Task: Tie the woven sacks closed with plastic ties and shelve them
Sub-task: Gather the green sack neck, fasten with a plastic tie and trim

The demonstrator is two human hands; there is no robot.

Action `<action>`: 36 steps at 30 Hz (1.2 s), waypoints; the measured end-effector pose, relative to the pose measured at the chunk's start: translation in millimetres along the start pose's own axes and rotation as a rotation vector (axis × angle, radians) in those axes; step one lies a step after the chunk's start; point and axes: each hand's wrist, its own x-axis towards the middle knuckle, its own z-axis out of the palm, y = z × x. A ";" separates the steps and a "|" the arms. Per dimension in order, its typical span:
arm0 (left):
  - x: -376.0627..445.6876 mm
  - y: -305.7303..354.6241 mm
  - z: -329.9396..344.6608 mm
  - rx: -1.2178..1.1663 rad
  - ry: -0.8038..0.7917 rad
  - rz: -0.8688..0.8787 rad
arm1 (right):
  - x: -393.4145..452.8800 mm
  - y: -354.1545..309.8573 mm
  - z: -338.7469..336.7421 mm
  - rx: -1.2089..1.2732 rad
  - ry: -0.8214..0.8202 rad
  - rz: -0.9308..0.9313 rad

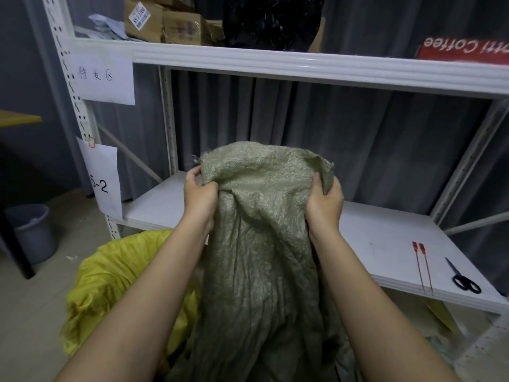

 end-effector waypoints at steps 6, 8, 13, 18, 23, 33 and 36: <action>2.1 32.7 -1.1 -0.030 -0.185 -0.048 | 11.5 -11.6 0.3 0.031 -0.100 0.001; 0.9 48.0 5.9 0.026 -0.221 0.010 | 13.0 -21.5 5.2 0.047 -0.138 0.012; 7.7 76.6 23.6 0.030 -0.142 0.128 | 23.1 -40.7 21.5 0.098 -0.150 -0.016; 28.0 93.2 32.1 0.096 -0.058 0.180 | 38.9 -66.9 26.8 0.169 -0.116 -0.063; 22.5 102.9 39.1 0.195 -0.240 0.057 | 52.4 -88.5 34.8 0.137 -0.035 -0.067; -8.5 97.1 50.9 0.287 -0.391 0.264 | 37.8 -110.1 34.5 -0.023 -0.378 -0.004; -17.1 96.9 55.0 0.216 -0.513 0.174 | 29.7 -107.9 38.6 0.011 -0.580 0.051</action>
